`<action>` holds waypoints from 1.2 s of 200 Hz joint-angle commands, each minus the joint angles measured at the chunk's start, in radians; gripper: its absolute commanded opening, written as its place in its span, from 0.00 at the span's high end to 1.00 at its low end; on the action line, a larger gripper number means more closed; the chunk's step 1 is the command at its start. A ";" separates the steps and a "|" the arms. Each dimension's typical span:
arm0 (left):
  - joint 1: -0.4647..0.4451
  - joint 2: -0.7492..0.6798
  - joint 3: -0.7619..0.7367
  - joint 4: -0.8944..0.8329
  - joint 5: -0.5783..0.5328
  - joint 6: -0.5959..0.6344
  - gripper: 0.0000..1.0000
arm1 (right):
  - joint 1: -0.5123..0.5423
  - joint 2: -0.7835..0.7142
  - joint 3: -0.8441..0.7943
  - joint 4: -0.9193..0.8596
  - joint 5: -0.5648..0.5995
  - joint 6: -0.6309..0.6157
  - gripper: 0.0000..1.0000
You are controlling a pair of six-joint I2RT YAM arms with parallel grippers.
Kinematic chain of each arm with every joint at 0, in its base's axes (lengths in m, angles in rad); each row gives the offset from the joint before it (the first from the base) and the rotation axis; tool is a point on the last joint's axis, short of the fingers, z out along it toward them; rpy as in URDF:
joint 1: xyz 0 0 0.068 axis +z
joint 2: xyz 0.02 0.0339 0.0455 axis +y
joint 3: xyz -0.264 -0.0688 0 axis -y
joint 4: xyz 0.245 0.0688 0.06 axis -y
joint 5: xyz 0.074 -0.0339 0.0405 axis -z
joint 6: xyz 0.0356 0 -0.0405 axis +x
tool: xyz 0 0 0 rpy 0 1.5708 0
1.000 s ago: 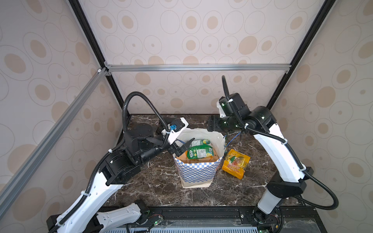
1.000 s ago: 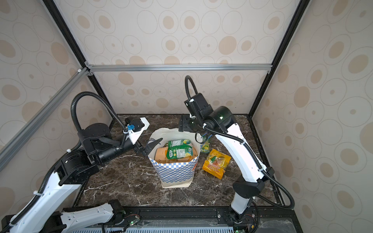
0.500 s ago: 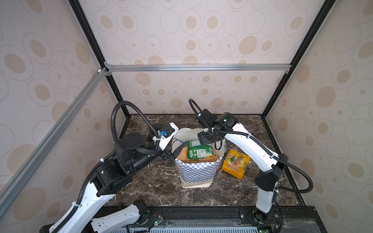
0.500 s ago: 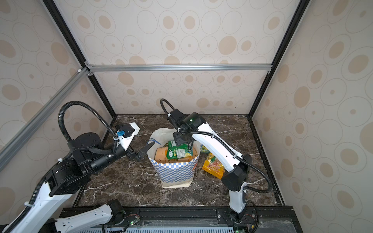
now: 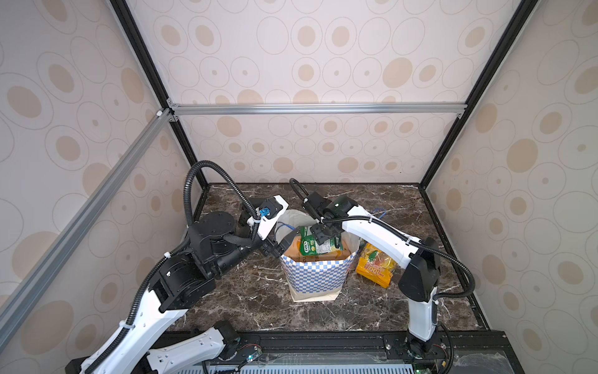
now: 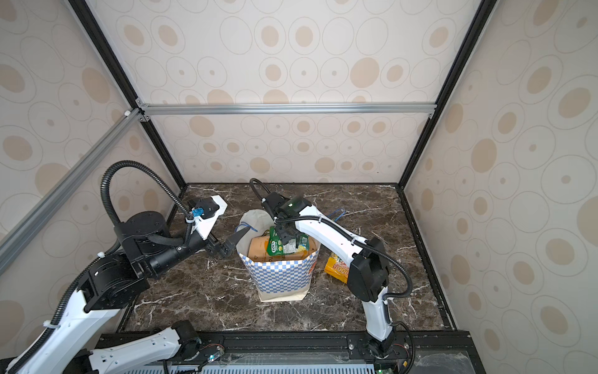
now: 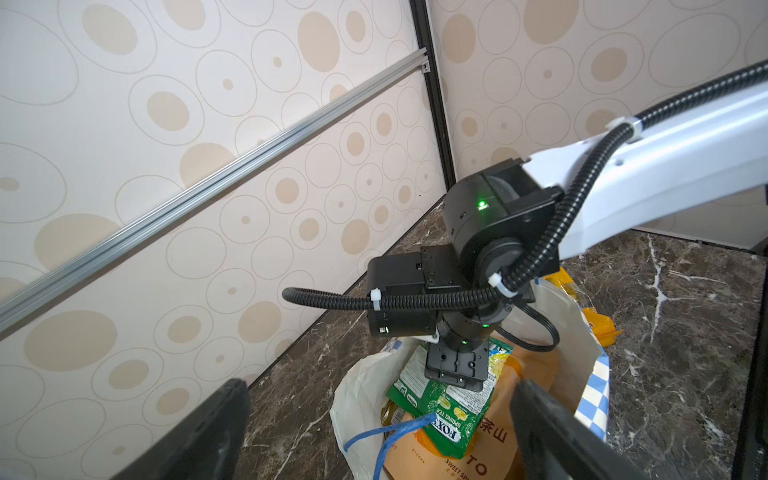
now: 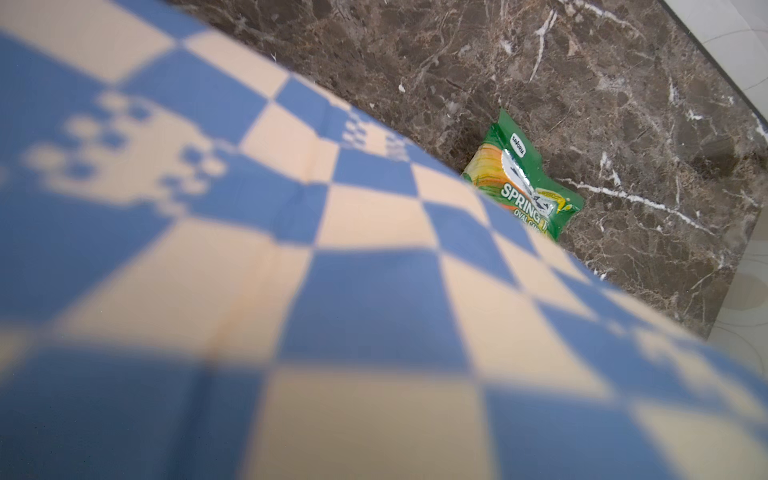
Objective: Take the snacks out of the paper bag
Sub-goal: 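Grasp the second green Fox's candy bag inside the bag with the right gripper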
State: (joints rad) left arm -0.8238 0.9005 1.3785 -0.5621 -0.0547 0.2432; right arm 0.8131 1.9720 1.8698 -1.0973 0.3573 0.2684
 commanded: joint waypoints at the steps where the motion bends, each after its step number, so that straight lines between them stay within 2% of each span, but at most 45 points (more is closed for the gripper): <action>1: -0.006 0.001 0.004 0.014 -0.009 -0.009 0.02 | 0.008 0.031 -0.029 0.030 0.011 -0.026 0.34; 26: -0.008 0.007 0.012 0.003 -0.013 -0.004 0.02 | 0.007 0.041 -0.056 0.042 -0.024 -0.007 0.46; 51: -0.008 0.005 0.014 0.001 -0.014 -0.003 0.02 | 0.007 0.026 -0.079 0.054 -0.030 0.016 0.62; 87: -0.008 0.008 0.014 0.007 -0.007 -0.004 0.02 | 0.007 -0.018 -0.077 0.057 -0.006 0.011 0.88; 110: -0.007 0.007 0.012 0.016 -0.002 -0.004 0.02 | 0.007 -0.055 -0.065 0.063 0.007 0.005 1.00; 240: -0.008 0.000 -0.007 0.050 0.033 -0.015 0.02 | 0.007 -0.256 -0.004 0.139 0.018 0.071 1.00</action>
State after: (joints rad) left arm -0.8238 0.9089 1.3701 -0.5404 -0.0433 0.2321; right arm 0.8135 1.7599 1.8194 -0.9905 0.3592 0.3065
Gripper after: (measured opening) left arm 0.982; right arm 0.042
